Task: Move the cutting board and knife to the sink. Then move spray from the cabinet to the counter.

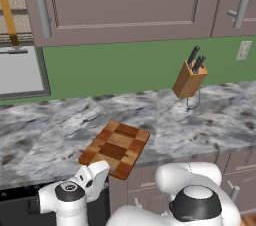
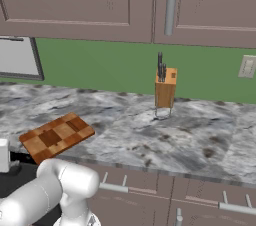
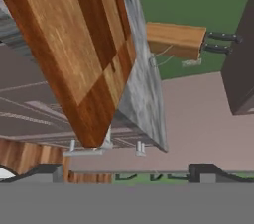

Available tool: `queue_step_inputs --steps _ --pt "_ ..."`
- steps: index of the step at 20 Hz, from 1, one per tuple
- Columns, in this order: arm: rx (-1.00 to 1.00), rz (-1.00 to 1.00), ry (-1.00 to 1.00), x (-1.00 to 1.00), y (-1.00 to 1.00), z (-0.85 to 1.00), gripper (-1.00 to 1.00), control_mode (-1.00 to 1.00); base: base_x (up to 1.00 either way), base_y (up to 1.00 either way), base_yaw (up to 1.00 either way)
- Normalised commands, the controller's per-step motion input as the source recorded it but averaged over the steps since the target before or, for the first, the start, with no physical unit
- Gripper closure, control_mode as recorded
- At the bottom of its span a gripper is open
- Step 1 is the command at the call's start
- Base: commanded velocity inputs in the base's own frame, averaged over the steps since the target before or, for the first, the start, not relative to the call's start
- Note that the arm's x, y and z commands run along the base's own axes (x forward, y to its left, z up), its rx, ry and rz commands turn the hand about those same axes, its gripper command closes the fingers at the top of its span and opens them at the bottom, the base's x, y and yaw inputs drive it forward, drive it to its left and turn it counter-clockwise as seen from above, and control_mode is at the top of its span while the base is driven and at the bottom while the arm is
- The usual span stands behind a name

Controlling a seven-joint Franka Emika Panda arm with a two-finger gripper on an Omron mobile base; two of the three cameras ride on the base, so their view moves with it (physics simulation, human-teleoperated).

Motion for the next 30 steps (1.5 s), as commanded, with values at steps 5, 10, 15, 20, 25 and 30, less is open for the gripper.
queue_step_inputs --steps 5,10,15,20,25,30 --pt "0.00 0.20 0.00 0.17 0.02 -0.12 -1.00 -1.00 0.00 0.00 0.00" --pt "-0.01 0.09 0.01 0.21 0.00 -0.01 -1.00 -1.00 0.00 0.00 0.00" --pt "-0.06 0.02 0.06 0.15 0.00 -0.16 -1.00 -1.00 0.00 0.00 0.00" --pt "-0.07 0.01 0.06 0.17 0.06 -0.23 -1.00 -1.00 0.00 0.00 0.00" --pt "-0.05 0.00 0.04 0.23 0.15 -0.16 -1.00 -1.00 0.00 0.00 0.00" --pt "-0.05 0.00 0.03 0.19 0.29 -0.21 -1.00 -1.00 0.00 0.00 0.00"
